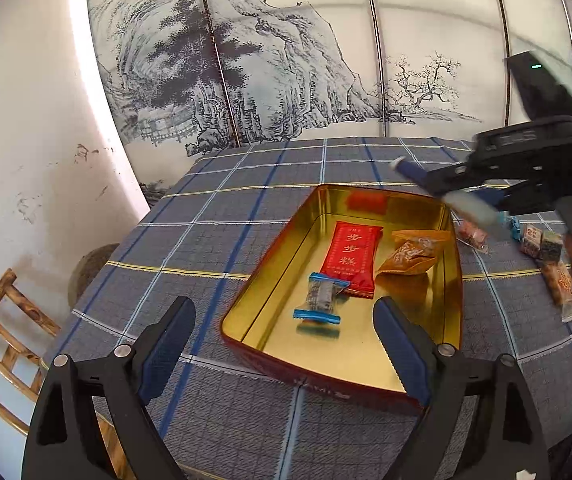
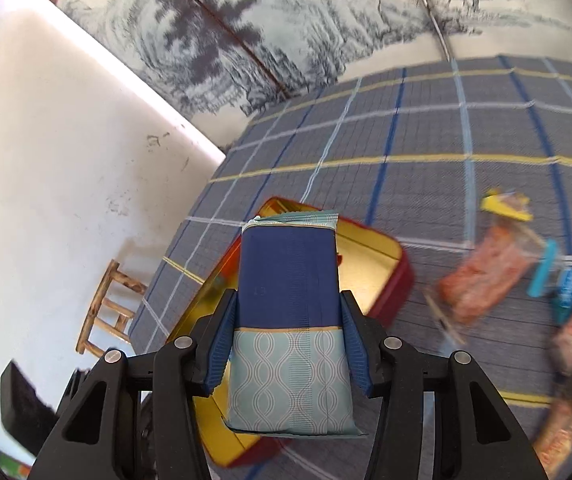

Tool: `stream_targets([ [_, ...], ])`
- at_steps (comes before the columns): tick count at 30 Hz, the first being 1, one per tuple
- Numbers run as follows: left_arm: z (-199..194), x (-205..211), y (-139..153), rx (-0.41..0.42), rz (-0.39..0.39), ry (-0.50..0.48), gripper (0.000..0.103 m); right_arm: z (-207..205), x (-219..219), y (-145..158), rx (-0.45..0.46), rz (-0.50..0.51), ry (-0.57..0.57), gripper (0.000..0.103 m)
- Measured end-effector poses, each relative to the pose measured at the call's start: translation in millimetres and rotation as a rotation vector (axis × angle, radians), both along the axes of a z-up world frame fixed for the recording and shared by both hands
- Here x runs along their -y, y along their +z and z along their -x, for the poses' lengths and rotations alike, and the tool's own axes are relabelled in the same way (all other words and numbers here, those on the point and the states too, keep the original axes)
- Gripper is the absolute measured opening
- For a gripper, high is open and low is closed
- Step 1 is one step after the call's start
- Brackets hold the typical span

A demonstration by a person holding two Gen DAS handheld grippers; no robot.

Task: Organize snacks
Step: 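Lower the blue-and-white package into the tin and open the right gripper, then grasp the clear bag of orange snacks with the left gripper and lift it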

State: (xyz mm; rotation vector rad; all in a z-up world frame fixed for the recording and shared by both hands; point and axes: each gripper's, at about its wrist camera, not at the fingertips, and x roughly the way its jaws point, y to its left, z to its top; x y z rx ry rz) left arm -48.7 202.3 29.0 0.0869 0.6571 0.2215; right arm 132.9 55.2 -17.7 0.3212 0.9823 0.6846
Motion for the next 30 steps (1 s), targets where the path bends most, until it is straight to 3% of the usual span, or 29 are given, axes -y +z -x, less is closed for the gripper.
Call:
stream_targets([
  [12, 1.7, -12.1, -5.2, -0.026, -0.019, 0.000, 0.092, -46.8, -68.3, -26.7, -0.085, 0.087, -0.015, 0.051],
  [21, 1.2, -12.6, -9.5, -0.058, -0.016, 0.005, 0.092, -48.1, -62.8, -27.9, -0.114, -0.063, 0.009, 0.054],
  [26, 3.4, -6.7, -7.3, -0.059, -0.026, -0.001, 0.092, -26.1, -35.4, -14.7, -0.021, -0.094, 0.019, 0.061],
  [30, 4.8, 4.7, -5.4, -0.058, -0.035, -0.026, 0.093, 12.9, 19.0, -5.4, 0.133, -0.031, -0.047, 0.068],
])
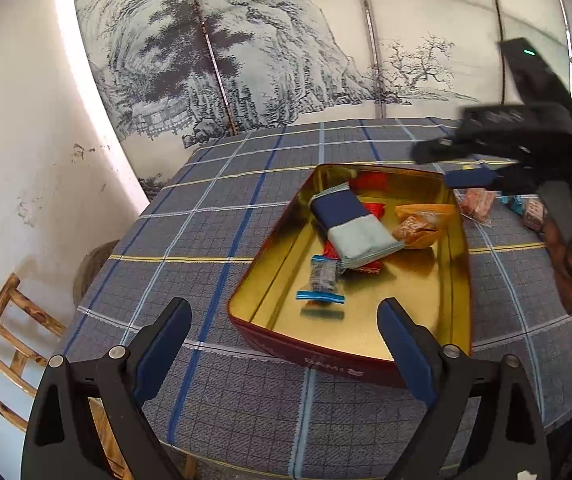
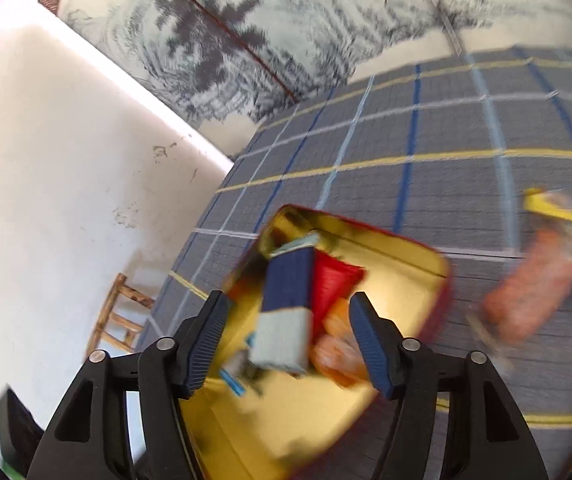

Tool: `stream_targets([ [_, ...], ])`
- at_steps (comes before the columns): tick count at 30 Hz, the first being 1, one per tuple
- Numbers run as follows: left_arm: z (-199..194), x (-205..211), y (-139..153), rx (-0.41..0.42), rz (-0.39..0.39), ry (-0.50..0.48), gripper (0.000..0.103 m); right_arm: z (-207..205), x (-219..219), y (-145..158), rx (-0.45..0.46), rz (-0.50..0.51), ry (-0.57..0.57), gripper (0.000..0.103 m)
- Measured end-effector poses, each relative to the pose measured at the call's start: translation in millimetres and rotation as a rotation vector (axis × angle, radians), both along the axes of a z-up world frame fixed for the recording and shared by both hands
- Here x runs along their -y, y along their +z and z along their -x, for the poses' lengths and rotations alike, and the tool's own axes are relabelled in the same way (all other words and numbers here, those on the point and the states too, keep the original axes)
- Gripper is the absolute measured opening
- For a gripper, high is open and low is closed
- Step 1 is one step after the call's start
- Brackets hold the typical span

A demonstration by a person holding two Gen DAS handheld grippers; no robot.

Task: Organize snacks
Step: 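Grasp the clear bag of orange snacks with the left gripper and lift it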

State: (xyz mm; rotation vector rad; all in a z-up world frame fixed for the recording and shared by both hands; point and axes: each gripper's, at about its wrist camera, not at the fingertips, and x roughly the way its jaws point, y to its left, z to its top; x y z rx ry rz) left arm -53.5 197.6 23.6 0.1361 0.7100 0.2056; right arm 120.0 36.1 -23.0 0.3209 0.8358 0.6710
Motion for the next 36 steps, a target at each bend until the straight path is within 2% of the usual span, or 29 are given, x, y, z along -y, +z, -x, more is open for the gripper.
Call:
stream_targets([
  [3, 0.6, 15.8, 3.7, 0.001, 0.001, -0.054, 0.093, 29.6, 59.9, 0.5, 0.113, 0.129, -0.134, 0.070],
  [6, -1.6, 36.9, 6.9, -0.017, 0.032, -0.138, 0.092, 55.1, 125.7, -5.6, 0.183, 0.278, -0.280, 0.070],
  [9, -6.9, 65.2, 7.7, -0.049, 0.066, -0.232, 0.092, 70.9, 184.4, -16.9, 0.176, 0.397, -0.393, 0.070],
  [13, -20.4, 103.7, 7.2, -0.110, 0.147, -0.351, 0.092, 84.5, 246.2, -29.5, 0.149, 0.444, -0.488, 0.070],
  [14, -26.6, 116.1, 6.1, -0.135, 0.185, -0.385, 0.092, 85.8, 258.8, -33.4, 0.145, 0.441, -0.510, 0.070],
  [16, -40.8, 134.4, 3.1, -0.178, 0.238, -0.431, 0.092, 90.7, 279.6, -32.7, 0.135, 0.366, -0.526, 0.070],
  [22, -87.7, 191.9, -17.8, -0.326, 0.374, -0.504, 0.092, 86.0, 296.1, -33.9, 0.123, 0.274, -0.519, 0.070],
  [30, -131.8, 261.0, -48.5, -0.405, 0.286, -0.528, 0.089, 91.7, 303.2, -37.1, 0.131, 0.163, -0.500, 0.073],
  [31, -135.4, 270.2, -52.3, -0.407, 0.251, -0.532, 0.089, 92.1, 303.3, -37.1, 0.133, 0.158, -0.498, 0.073],
  [33, -140.0, 280.0, -60.2, -0.419, 0.198, -0.527, 0.082, 92.7, 303.2, -36.7, 0.140, 0.148, -0.492, 0.074],
  [34, -140.9, 281.7, -64.6, -0.429, 0.197, -0.532, 0.056, 93.4, 303.4, -36.7, 0.140, 0.143, -0.494, 0.074],
  [35, -139.8, 282.1, -66.0, -0.423, 0.184, -0.532, 0.035, 94.1, 303.8, -36.8, 0.142, 0.137, -0.494, 0.075],
  [36, -136.9, 283.0, -64.7, -0.395, 0.161, -0.533, 0.033, 93.9, 304.3, -37.1, 0.141, 0.134, -0.497, 0.076],
])
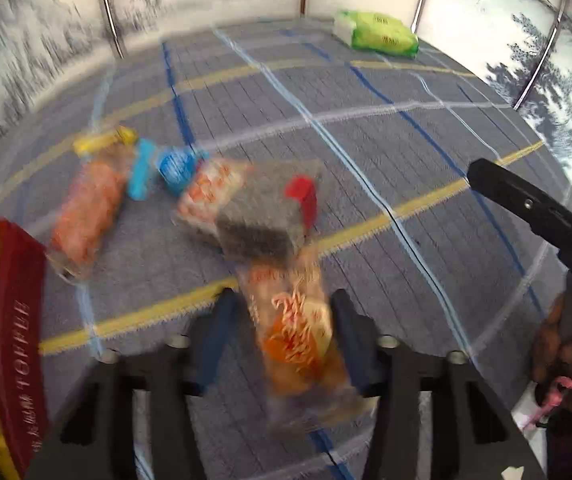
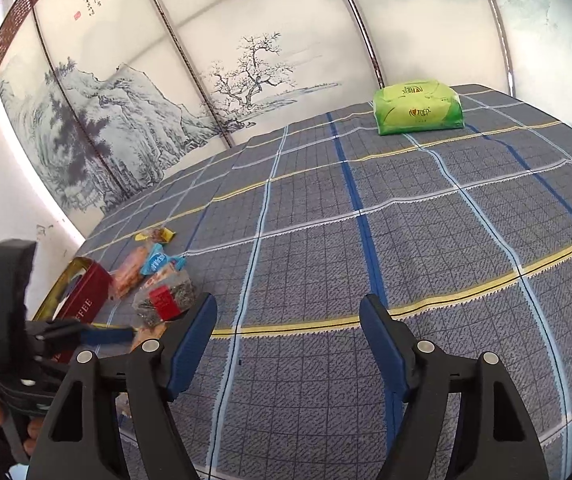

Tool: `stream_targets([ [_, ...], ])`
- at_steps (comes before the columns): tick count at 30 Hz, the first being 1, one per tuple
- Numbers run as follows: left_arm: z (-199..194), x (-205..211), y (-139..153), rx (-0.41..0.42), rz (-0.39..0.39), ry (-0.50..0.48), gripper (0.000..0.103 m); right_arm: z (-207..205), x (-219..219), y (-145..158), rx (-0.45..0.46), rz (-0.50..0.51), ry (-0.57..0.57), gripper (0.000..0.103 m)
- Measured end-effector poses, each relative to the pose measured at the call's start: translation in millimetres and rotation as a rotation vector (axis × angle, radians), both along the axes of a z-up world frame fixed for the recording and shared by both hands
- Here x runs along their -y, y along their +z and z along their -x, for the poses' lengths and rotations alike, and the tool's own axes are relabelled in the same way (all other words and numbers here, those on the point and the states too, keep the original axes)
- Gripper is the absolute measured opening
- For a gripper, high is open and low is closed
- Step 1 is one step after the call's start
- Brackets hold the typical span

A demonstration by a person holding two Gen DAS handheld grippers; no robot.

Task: Organize snacks
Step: 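Grasp the clear bag of orange snacks with the left gripper and lift it, then grasp the grey block with red label with the right gripper while the left holds the bag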

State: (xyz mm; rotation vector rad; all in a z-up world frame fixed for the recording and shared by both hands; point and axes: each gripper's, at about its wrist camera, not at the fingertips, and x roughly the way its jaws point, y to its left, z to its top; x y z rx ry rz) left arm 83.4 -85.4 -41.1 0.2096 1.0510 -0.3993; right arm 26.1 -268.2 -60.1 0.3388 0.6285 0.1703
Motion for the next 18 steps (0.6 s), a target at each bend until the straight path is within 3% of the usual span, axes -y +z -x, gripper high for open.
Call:
stream_targets([
  [4, 12.7, -8.3, 0.2, -0.020, 0.030, 0.028, 0.033, -1.9, 1.2, -1.6, -0.011, -0.010, 0.000, 0.077],
  [7, 31.0, -26.1, 10.7, -0.010, 0.105, 0.047, 0.033, -3.8, 0.5, -2.1, -0.021, -0.010, 0.009, 0.078],
  [12, 61.4, -55.1, 30.9, 0.045, 0.111, 0.072, 0.033, -11.4, -34.1, 2.3, -0.032, 0.083, 0.212, 0.080],
  [15, 70.5, -69.4, 35.2, 0.039, 0.110, 0.089, 0.033, -17.2, -68.8, 5.4, -0.030, 0.162, 0.343, 0.091],
  [18, 76.0, -81.4, 38.8, 0.036, 0.123, 0.110, 0.033, -28.9, -95.0, 2.0, -0.022, 0.241, 0.418, 0.092],
])
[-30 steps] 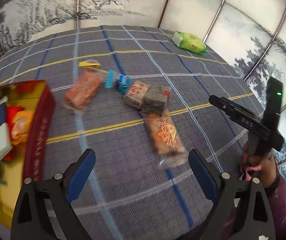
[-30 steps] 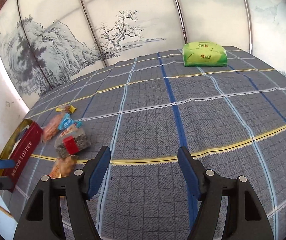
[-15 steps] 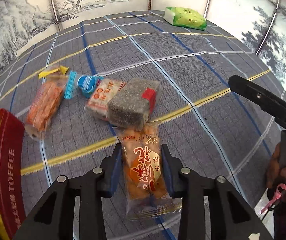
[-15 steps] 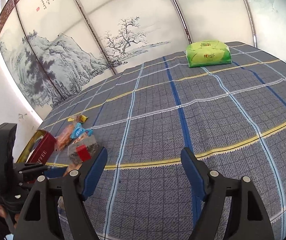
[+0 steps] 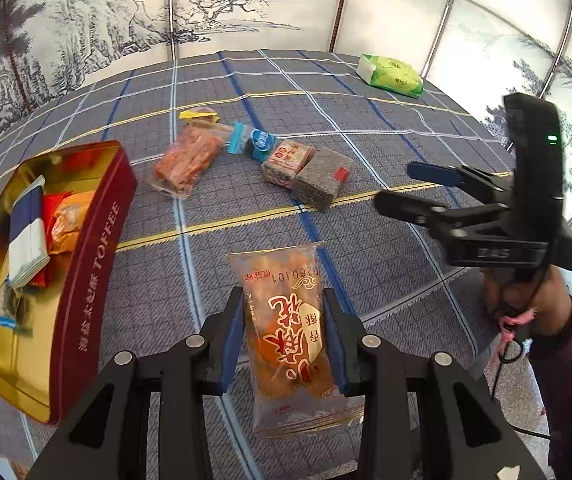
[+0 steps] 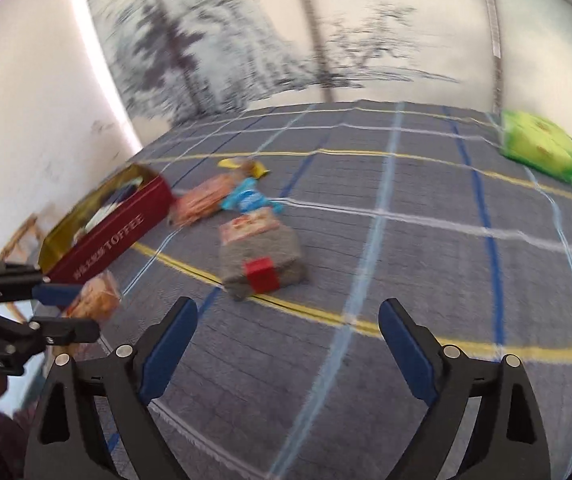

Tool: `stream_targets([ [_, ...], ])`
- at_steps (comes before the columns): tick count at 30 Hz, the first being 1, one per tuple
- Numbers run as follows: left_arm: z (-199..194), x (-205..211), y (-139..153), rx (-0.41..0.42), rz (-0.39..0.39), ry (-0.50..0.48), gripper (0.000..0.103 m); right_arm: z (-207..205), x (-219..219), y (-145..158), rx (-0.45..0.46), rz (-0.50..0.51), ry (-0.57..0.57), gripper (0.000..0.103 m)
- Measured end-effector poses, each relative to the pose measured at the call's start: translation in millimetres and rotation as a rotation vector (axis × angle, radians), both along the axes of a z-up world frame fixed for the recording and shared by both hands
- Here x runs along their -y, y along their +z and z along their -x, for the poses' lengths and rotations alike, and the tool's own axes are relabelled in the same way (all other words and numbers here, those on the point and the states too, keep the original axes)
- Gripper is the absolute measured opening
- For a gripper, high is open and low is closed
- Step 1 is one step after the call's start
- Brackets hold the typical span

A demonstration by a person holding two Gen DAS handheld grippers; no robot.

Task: Organize snacks
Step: 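Grasp the grey block with red label with the right gripper while the left holds the bag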

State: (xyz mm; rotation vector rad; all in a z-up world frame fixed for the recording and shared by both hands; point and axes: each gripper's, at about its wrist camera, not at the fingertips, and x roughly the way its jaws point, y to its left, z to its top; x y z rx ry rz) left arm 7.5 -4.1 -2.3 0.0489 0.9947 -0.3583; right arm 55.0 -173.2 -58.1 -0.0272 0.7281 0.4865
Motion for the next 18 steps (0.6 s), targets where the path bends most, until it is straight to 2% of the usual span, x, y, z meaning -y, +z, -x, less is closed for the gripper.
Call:
stream_targets([
  [7, 12.3, -16.6, 12.7, 0.023, 0.021, 0.031, 0.033, -30.8, -38.2, -9.3, -0.003, 0.158, 0.090, 0.092],
  [9, 15.0, -19.0, 15.7, 0.030, 0.026, 0.034, 0.033, -42.9, -43.8, -15.9, -0.052, 0.173, 0.115, 0.083],
  [10, 15.8, -20.1, 16.5, 0.032, 0.027, 0.035, 0.033, -46.3, -45.8, -18.7, -0.071, 0.189, 0.112, 0.066],
  [11, 15.5, -20.5, 17.2, 0.032, 0.027, 0.035, 0.033, -46.4, -48.7, -17.5, -0.052, 0.215, 0.100, 0.061],
  [15, 19.4, -27.7, 20.9, 0.039, 0.043, 0.044, 0.033, -37.2, -43.5, -16.4, -0.043, 0.196, 0.049, 0.060],
  [18, 23.5, -41.4, 28.5, 0.060, 0.066, 0.067, 0.033, -27.7, -22.5, -7.8, -0.009, 0.124, -0.045, 0.060],
])
